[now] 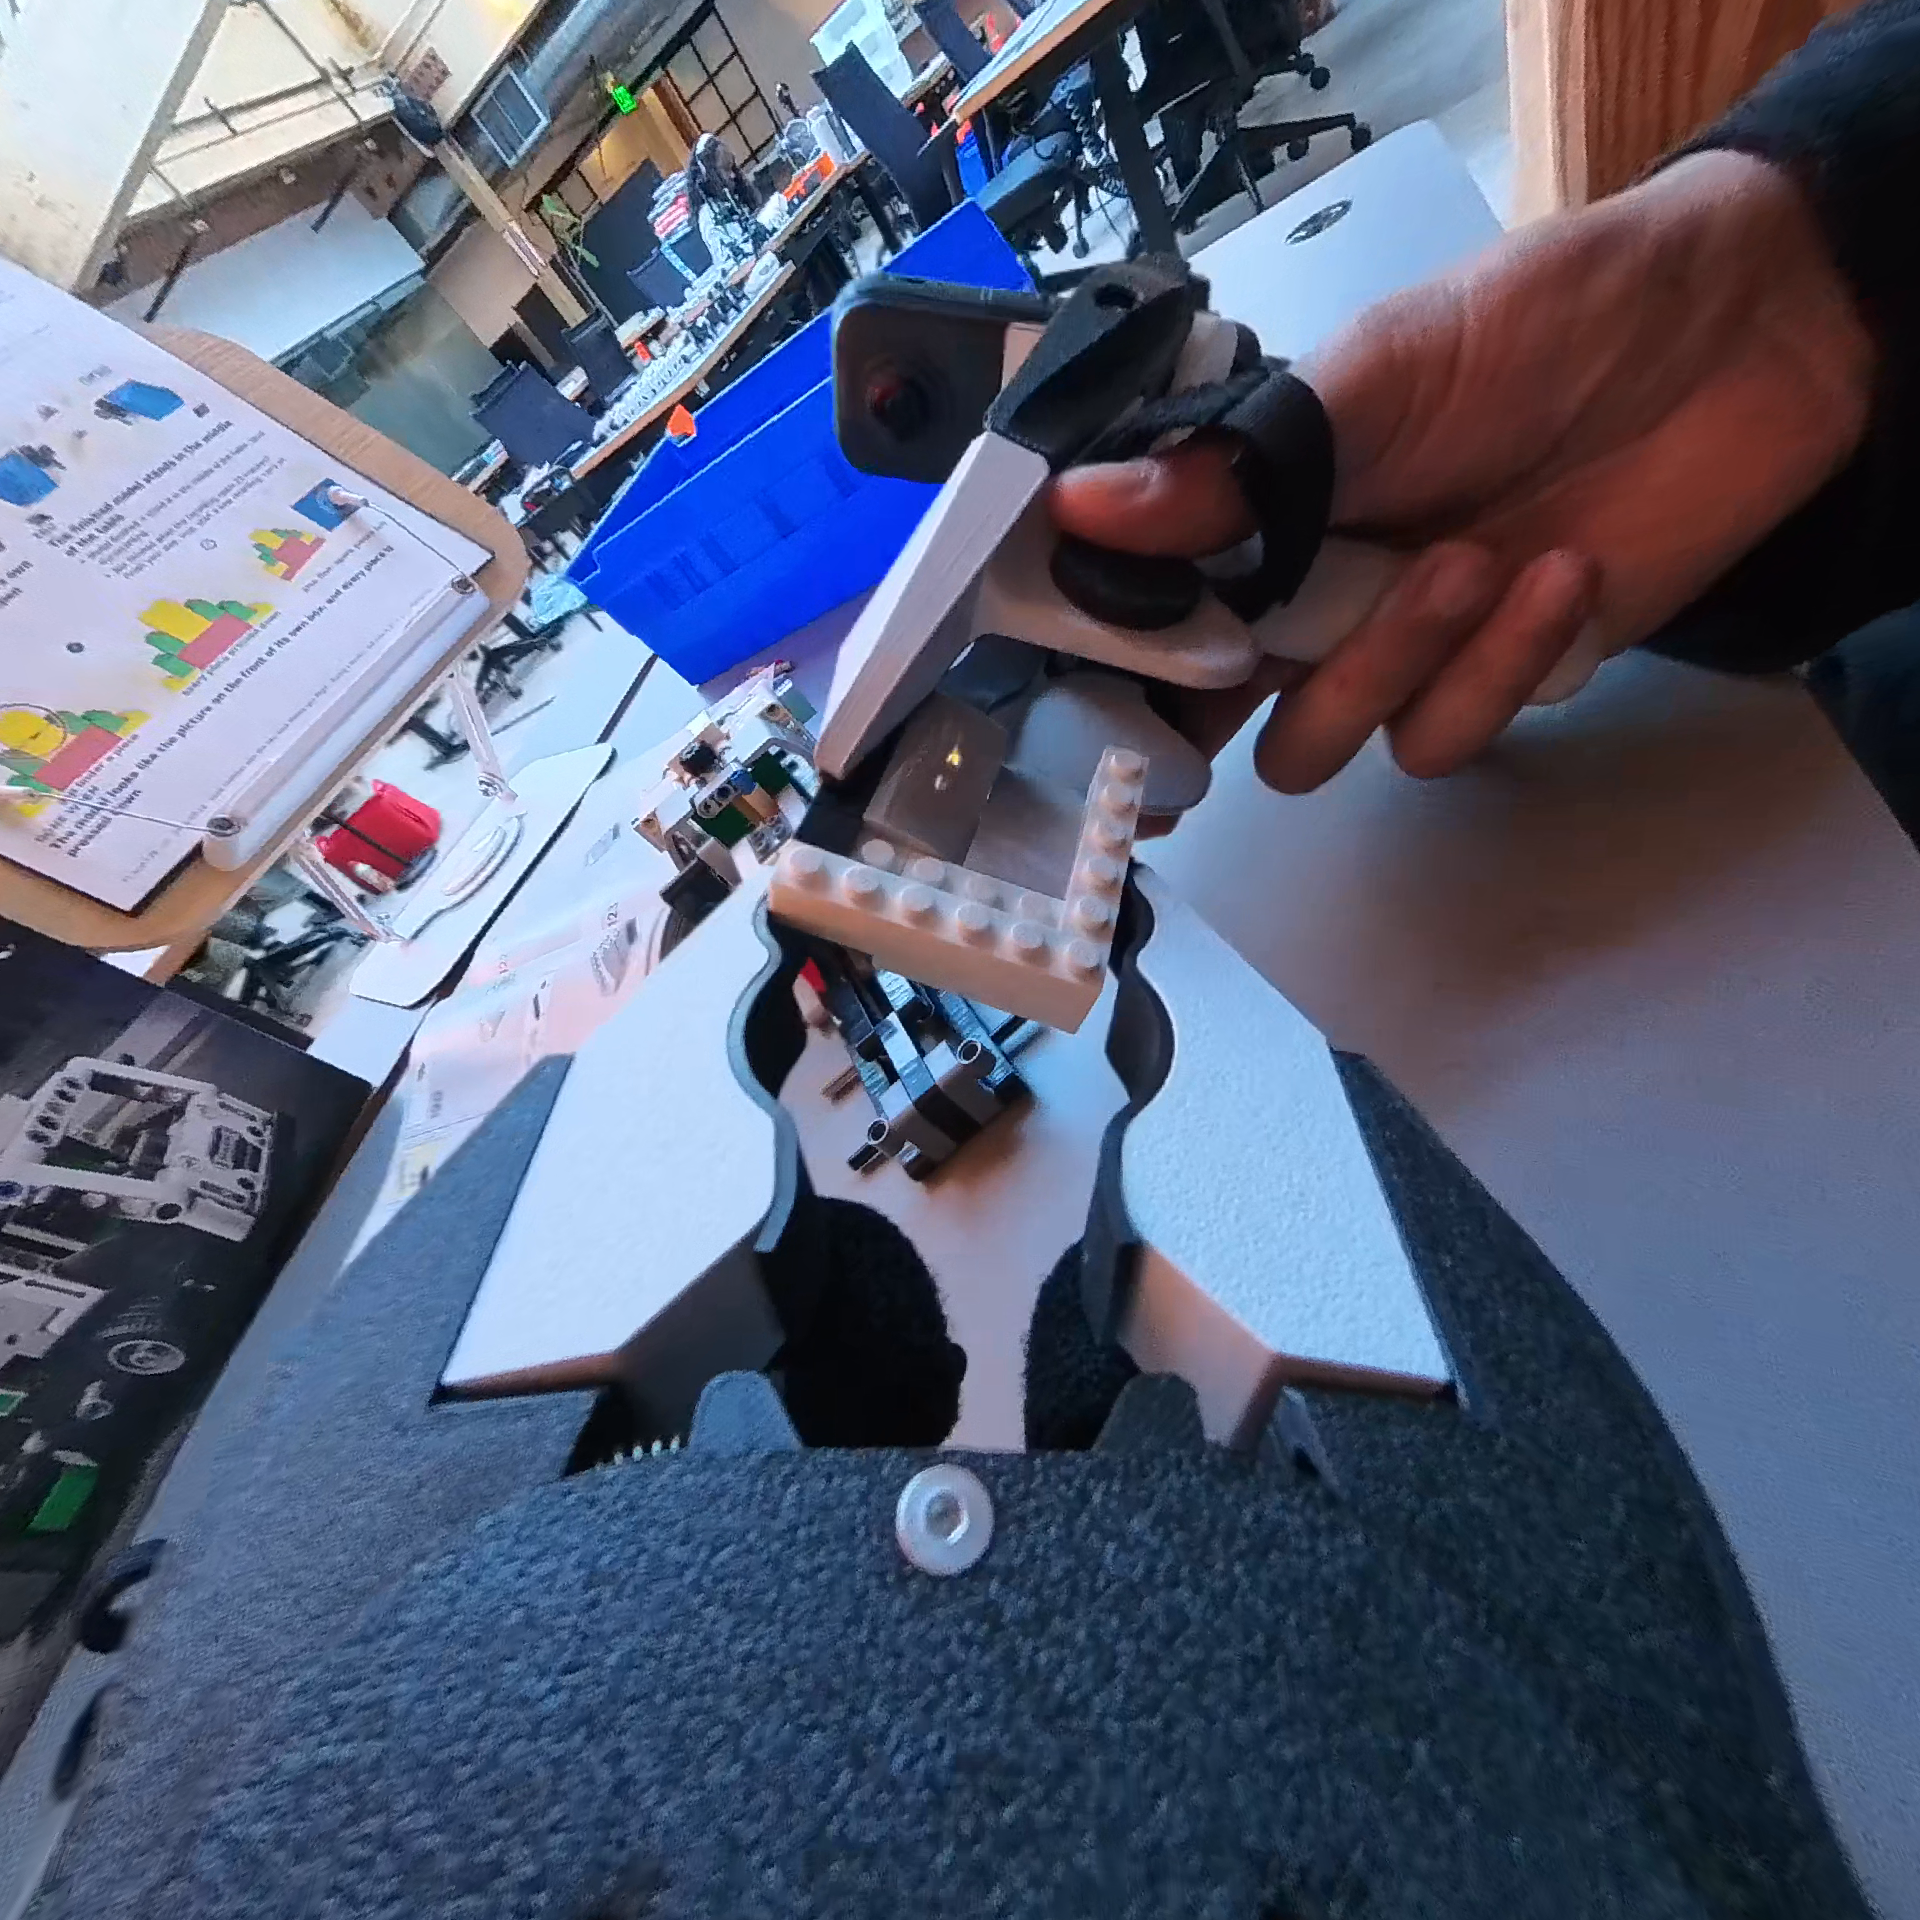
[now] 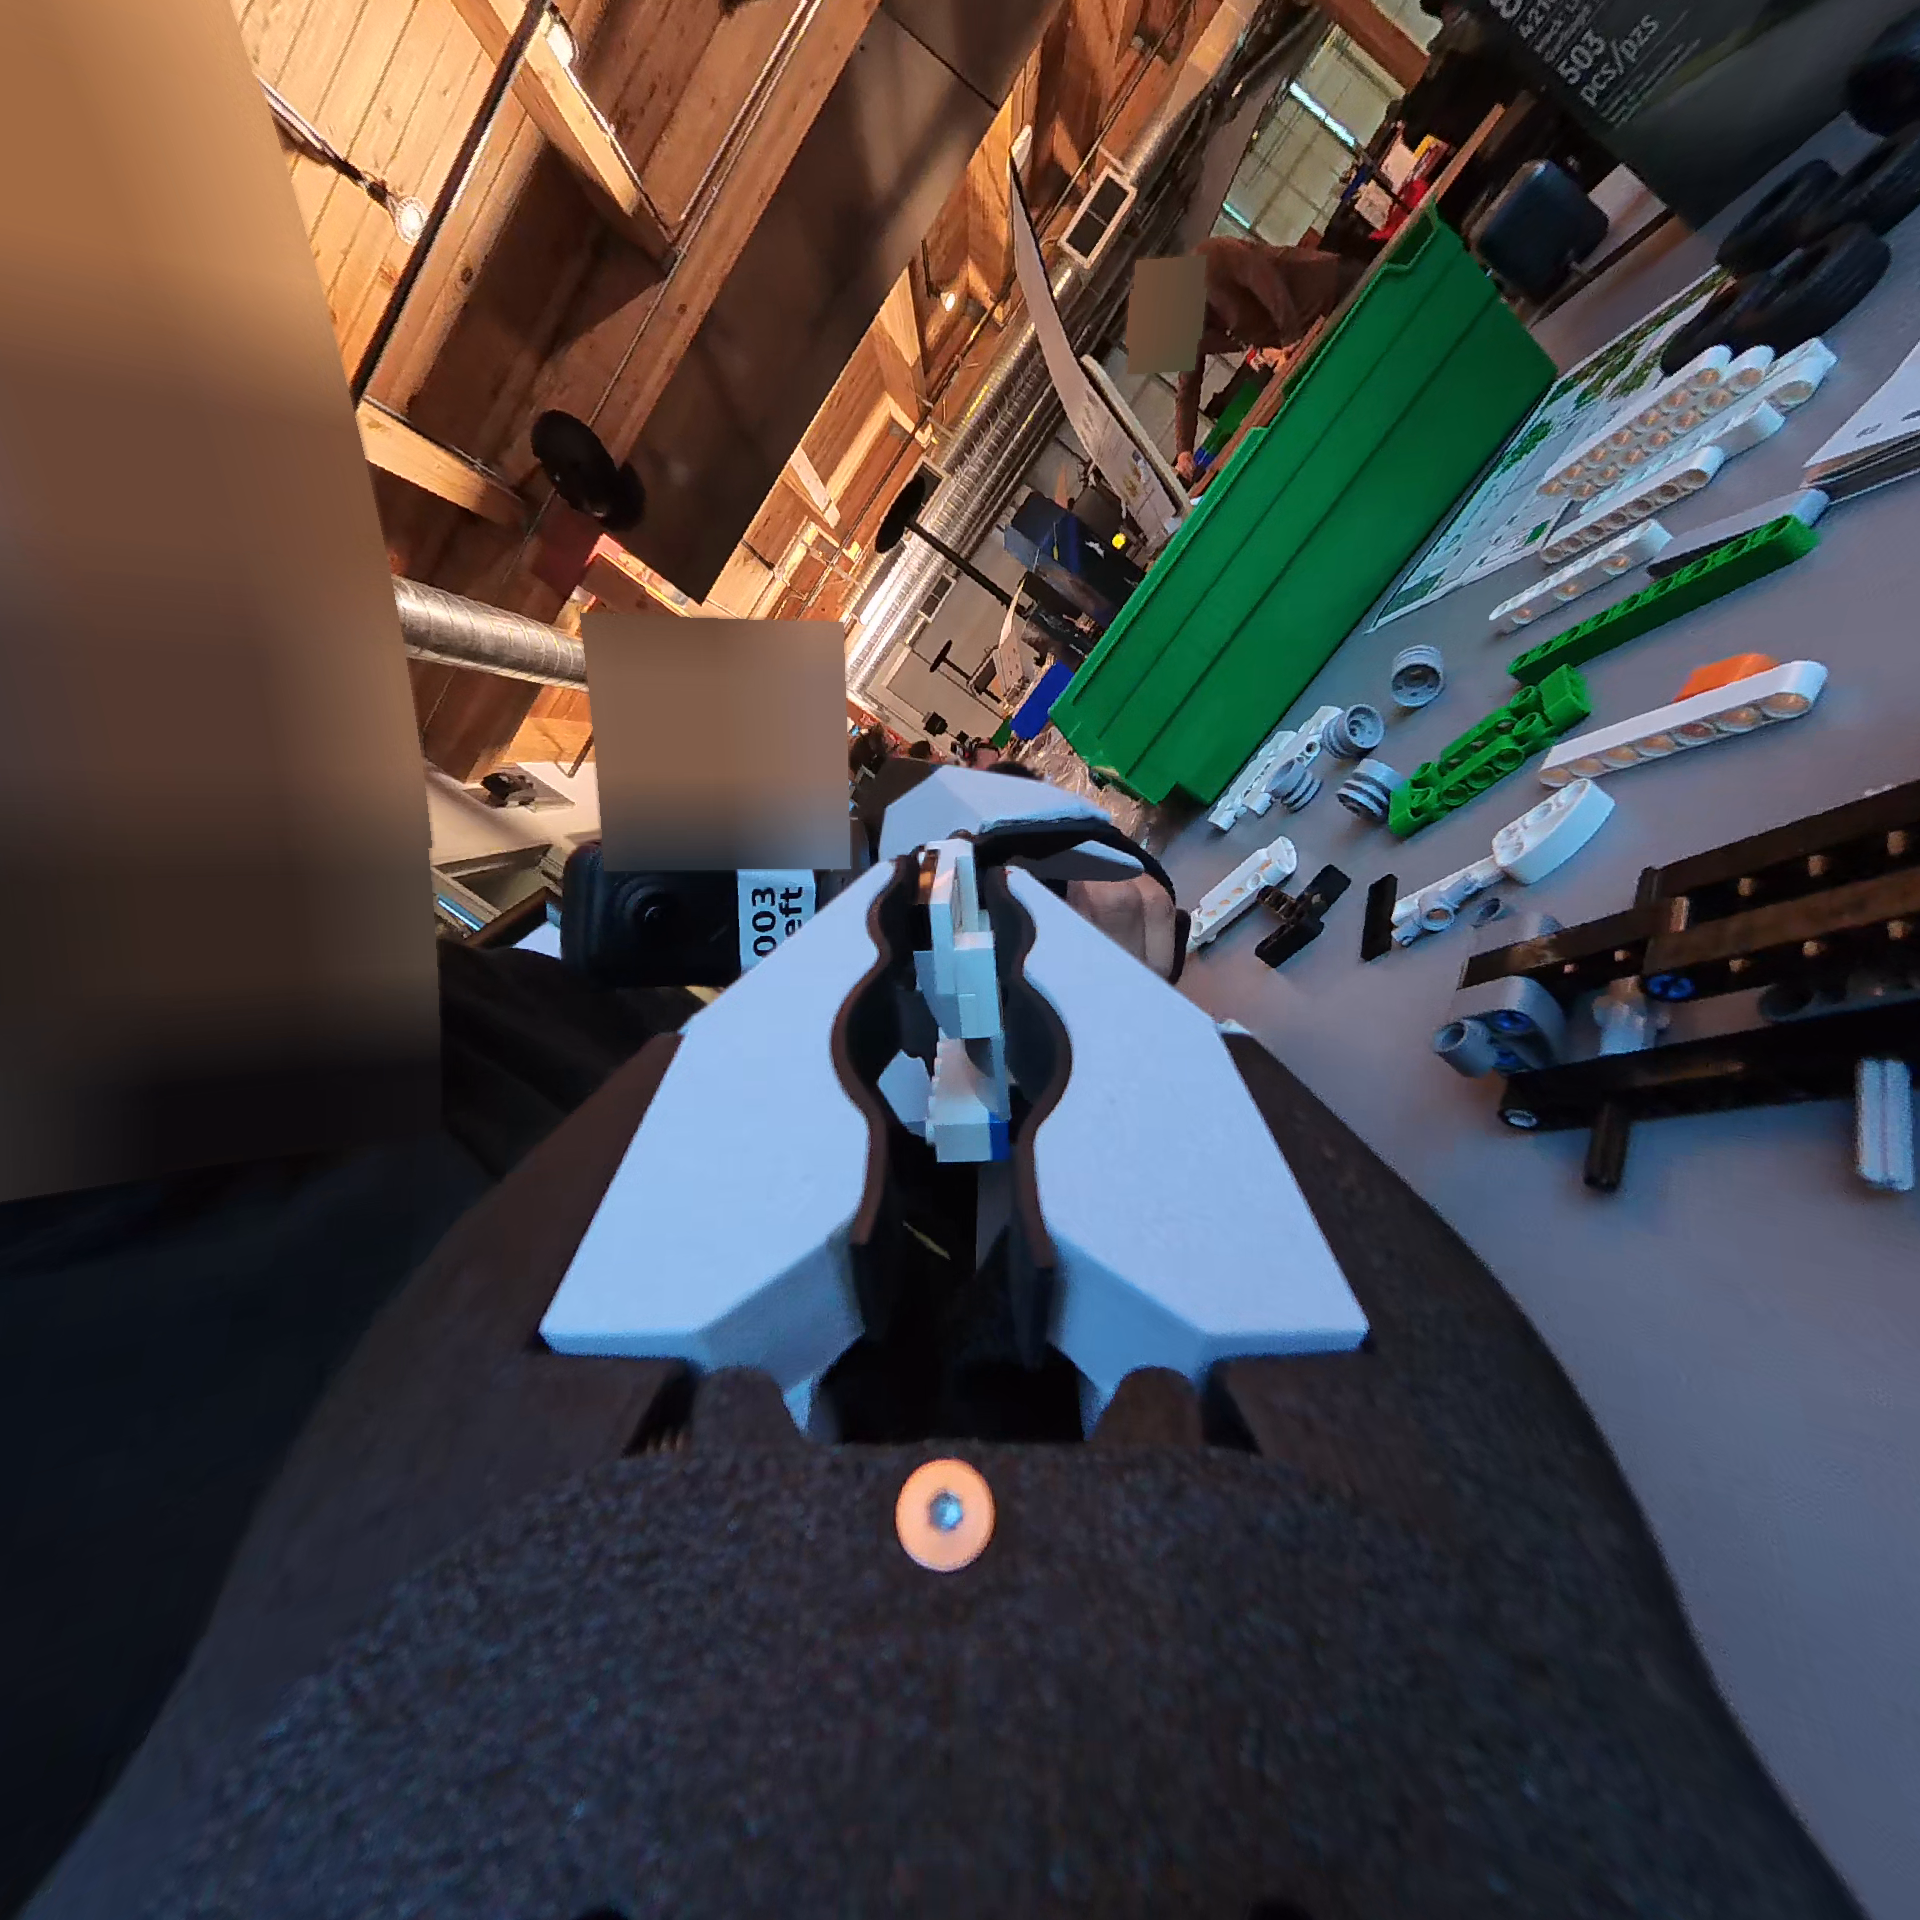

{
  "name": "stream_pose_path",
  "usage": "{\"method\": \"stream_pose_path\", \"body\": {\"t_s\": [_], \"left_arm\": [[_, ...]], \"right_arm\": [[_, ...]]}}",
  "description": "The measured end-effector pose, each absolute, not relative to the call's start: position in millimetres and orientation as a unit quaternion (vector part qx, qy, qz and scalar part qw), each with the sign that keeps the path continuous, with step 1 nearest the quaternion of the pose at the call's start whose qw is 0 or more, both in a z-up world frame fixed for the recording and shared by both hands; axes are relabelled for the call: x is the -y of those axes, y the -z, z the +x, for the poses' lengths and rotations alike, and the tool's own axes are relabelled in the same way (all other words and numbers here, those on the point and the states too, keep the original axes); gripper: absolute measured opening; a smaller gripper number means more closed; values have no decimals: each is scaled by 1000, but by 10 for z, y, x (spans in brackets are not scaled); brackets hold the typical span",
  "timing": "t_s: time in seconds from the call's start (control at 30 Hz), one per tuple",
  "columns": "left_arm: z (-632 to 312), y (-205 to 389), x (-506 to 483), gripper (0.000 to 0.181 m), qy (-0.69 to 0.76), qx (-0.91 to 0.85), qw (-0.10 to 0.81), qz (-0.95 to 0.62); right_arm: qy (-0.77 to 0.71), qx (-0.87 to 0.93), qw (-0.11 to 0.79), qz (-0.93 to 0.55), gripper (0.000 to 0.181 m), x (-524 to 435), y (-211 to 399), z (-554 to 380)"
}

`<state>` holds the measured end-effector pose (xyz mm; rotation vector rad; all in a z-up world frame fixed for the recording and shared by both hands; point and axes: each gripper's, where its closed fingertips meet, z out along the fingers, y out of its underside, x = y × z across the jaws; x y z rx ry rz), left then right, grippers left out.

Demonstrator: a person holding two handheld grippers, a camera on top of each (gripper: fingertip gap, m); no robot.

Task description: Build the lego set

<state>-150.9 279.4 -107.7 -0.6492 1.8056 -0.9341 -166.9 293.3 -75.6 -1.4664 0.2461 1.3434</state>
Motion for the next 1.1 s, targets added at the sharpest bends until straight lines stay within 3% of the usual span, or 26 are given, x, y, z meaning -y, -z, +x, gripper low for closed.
{"method": "stream_pose_path", "body": {"t_s": [0.5, 0.63, 0.77, 1.1], "left_arm": [[-1395, 1006, -2882, 56, 383, -735, 480, -288], [-1272, 896, -2840, 55, 407, -732, 441, -322], [-1130, 911, -2766, 56, 409, -738, 409, -347], [-902, 1024, -2457, 56, 393, -774, 372, -328]], "right_arm": [[-573, -97, 532, -616, 19, -2903, 730, -1452], [-548, -61, 549, -628, 16, -2740, 651, -1206], [-545, -36, 510, -665, 24, -2672, 747, -1137], [-616, -7, 460, -640, 13, -2547, 697, -998]]}}
